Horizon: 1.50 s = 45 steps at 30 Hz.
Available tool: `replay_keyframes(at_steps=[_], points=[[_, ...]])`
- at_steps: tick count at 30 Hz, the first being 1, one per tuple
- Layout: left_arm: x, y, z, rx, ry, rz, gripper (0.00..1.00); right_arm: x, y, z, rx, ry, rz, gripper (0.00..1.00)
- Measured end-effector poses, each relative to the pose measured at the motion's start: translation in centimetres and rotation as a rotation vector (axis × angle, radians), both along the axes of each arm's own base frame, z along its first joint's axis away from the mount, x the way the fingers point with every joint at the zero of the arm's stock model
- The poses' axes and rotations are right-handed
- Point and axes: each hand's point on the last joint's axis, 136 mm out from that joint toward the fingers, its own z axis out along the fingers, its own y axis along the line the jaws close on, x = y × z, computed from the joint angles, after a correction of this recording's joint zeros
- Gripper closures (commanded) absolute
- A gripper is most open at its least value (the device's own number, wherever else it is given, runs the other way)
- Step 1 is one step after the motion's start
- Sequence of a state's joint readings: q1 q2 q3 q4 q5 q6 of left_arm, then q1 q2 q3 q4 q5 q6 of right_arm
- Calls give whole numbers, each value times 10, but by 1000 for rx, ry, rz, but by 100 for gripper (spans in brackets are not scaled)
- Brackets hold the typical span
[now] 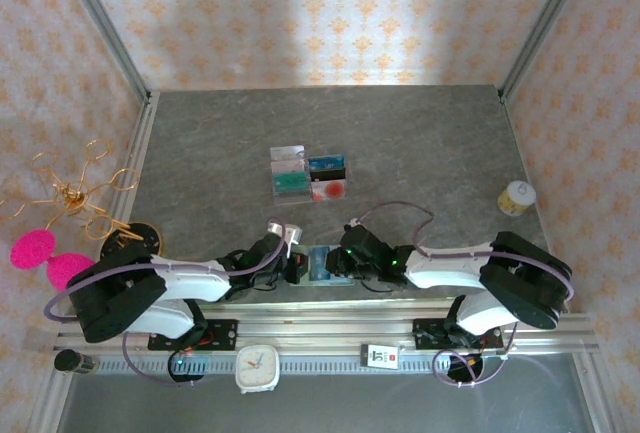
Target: Take the credit cards out of the card holder
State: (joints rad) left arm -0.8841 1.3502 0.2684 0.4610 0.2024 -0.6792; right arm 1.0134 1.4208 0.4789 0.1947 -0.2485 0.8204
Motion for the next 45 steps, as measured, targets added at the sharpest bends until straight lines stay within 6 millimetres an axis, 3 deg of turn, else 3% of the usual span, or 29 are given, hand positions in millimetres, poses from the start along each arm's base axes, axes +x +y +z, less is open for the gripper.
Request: replay_keyframes(at_steps=[2,4,8,15,19,24,28,33,35,37,41,43,45], points=[[0,-1,0,-2,-1,-1,100,0,2,0,0,-3,13,96],[0,-1,0,-4,-1,-2,100,0,2,0,-1,-3,14,100],[0,-1,1,-6,-2,-2,100,1,-1,1,-2,-7,3,100],[0,-1,1,-9,0,-4,100,4,-33,14,1,-44,-77,100],[-3,-2,4,-17,4,-16,100,4,-36,17,0,-53,-77,100],[0,-7,29,-73,-46,-25,100,1,-36,3,-35,-24,-58,100],[4,-26,44,-101,-71,-58,100,0,-35,-2,-42,-15,-54,100],[-1,-37,15,-60,-7,-100,100,-1,-30,-2,-27,-14,-36,100],[-5,-36,0,-30,26,-108,100,-1,-28,-1,-18,-13,-31,92],[-5,-37,0,-37,23,-111,100,-1,-27,-1,-13,-11,-29,84],[-4,-39,1,-43,21,-112,100,-1,-24,-1,-1,-9,-18,79],[-4,-39,1,-48,24,-109,100,0,-21,-1,10,-10,-13,79],[-4,-39,1,-51,27,-107,100,0,-19,-2,16,-10,-9,88]])
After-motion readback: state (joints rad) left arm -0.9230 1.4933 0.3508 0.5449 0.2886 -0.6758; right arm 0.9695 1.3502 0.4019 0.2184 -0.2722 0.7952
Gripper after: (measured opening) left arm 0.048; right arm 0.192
